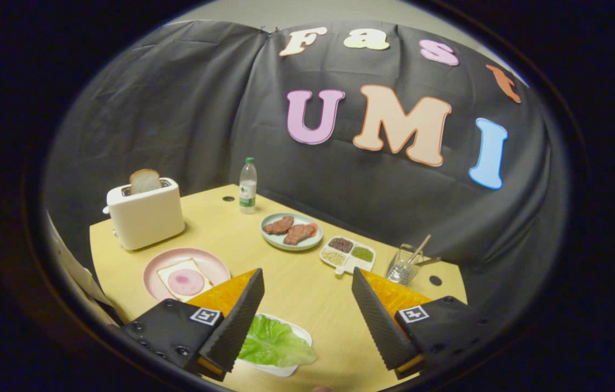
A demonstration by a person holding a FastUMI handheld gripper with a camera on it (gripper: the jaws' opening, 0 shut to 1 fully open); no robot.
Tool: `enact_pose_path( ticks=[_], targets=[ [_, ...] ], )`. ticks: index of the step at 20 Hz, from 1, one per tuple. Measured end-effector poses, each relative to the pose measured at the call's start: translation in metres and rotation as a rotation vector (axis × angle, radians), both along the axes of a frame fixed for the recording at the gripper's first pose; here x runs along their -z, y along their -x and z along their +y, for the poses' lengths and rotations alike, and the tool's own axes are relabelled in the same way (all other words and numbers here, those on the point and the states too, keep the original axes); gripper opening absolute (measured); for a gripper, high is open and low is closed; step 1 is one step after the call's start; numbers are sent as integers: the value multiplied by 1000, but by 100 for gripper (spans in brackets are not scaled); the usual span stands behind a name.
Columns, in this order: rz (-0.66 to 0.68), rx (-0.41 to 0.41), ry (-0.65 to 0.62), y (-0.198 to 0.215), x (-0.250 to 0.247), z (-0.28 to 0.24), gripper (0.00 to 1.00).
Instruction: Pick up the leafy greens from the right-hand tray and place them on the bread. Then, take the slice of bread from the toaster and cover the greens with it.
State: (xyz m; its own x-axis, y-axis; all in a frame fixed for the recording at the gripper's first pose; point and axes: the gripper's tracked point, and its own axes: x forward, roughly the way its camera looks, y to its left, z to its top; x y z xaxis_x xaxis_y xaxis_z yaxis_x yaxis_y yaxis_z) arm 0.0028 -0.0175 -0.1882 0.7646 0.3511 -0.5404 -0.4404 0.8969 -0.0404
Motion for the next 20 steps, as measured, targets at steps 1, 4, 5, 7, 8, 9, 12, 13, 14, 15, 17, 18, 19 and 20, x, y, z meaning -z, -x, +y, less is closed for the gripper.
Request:
enact_pose_path(
  ticks=[1, 4, 5, 7, 8, 9, 12, 13, 14, 15, 17, 18, 19, 20],
  targets=[
    [23, -10, 2, 2, 6, 0, 100],
    [72, -55, 41, 5, 25, -3, 100],
    [97, -64, 60, 7, 34, -4, 100],
    [159, -81, 89, 13, 52, -5, 100],
    [183, -94, 99, 16, 59, -3, 100],
    [201, -110, 105, 20, 64, -1, 100],
    [247, -169, 109, 28, 76, 11, 100],
    [270, -187, 113, 33, 82, 14, 100],
    [292, -208, 119, 36, 88, 17, 100],
    [314, -227, 130, 40, 95, 18, 100],
    [336, -265, 149, 46, 102, 20, 100],
    [342, -283, 161, 48, 106, 21, 100],
    [353, -298, 177, 51, 112, 22, 100],
    [370, -311, 194, 54, 117, 21, 100]
  ],
)
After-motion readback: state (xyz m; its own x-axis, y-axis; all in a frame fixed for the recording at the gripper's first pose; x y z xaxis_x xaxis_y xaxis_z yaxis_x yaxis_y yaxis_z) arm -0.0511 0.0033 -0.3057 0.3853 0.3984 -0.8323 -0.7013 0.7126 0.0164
